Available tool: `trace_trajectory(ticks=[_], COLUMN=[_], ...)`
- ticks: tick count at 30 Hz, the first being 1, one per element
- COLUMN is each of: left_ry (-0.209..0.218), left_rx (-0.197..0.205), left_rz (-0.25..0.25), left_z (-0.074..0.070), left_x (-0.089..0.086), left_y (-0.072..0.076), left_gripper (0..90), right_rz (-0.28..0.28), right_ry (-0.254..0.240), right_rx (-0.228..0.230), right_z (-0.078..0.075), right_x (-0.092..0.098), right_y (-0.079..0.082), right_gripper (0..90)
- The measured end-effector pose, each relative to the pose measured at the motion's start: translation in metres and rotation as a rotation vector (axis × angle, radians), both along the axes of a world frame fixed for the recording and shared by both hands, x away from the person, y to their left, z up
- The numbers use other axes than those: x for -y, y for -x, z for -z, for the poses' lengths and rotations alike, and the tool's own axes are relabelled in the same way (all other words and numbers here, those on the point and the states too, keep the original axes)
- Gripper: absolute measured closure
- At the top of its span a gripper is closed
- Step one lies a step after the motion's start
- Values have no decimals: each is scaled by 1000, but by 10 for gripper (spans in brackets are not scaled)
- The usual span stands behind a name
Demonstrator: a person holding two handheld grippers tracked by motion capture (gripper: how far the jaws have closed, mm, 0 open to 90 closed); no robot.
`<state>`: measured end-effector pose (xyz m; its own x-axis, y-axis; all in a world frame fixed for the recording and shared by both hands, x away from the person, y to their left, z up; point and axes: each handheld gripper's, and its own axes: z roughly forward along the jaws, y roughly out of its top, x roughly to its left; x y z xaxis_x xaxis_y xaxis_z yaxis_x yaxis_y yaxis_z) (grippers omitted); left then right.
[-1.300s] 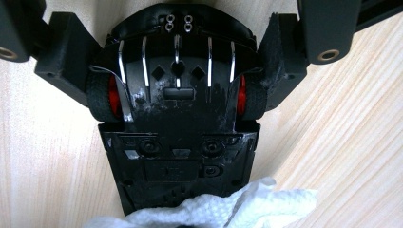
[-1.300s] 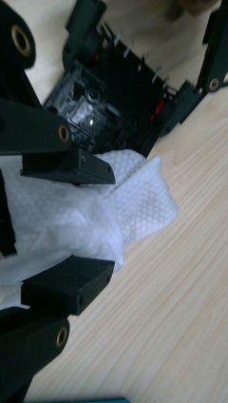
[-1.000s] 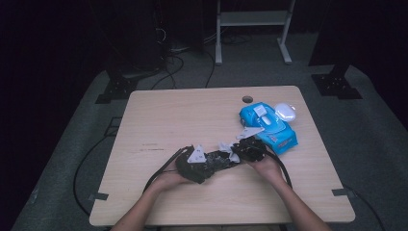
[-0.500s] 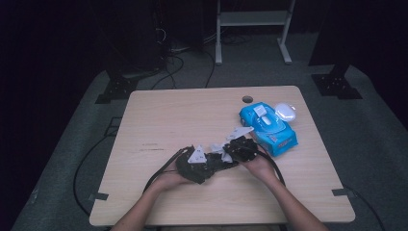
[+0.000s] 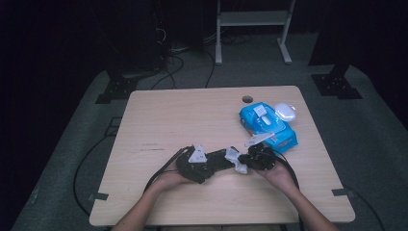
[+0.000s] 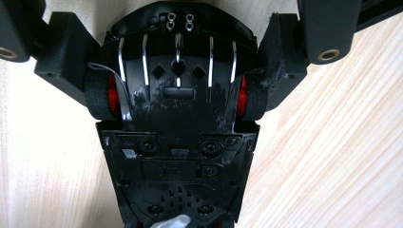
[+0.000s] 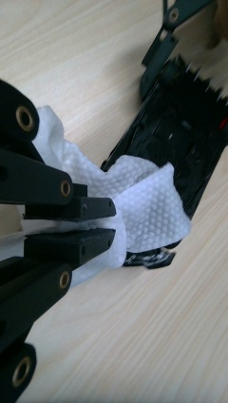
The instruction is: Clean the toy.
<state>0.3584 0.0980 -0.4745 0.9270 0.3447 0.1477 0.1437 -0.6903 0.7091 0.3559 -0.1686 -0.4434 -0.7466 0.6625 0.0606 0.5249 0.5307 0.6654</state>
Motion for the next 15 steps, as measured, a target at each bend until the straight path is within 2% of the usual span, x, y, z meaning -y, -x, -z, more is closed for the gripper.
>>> trace_trajectory(ticks=[3,6,8,10,11,12,13,14,15], left_ry=[-5,-12,-2,5,5,5,6,5,5], left_rx=[12,17,10,11,14,17,15,15,14], left_rz=[0,5,3,0,1,3,3,5,4], left_z=[0,-1,-1,-2,-2,-2,-2,-2,-2], left_x=[0,-1,-1,-1,-1,-1,-1,-1,-1], left_y=[0,0,0,1,1,1,1,0,0], left_gripper=[246,246,246,246,246,247,246,246,246], right_rz=[-28,-75,-88,-67,-41,-14,9,20,16], right_ry=[-14,-58,-34,-20,4,3,-36,-51,-50], right_rx=[11,-5,10,28,40,33,-4,-23,-21], right_z=[-3,-4,-5,-4,-3,-1,1,2,2], right_x=[-8,-18,-23,-20,-15,-9,0,3,2], right_y=[3,5,6,3,0,-3,-8,-8,-7], right_gripper=[838,840,839,838,838,839,839,840,839])
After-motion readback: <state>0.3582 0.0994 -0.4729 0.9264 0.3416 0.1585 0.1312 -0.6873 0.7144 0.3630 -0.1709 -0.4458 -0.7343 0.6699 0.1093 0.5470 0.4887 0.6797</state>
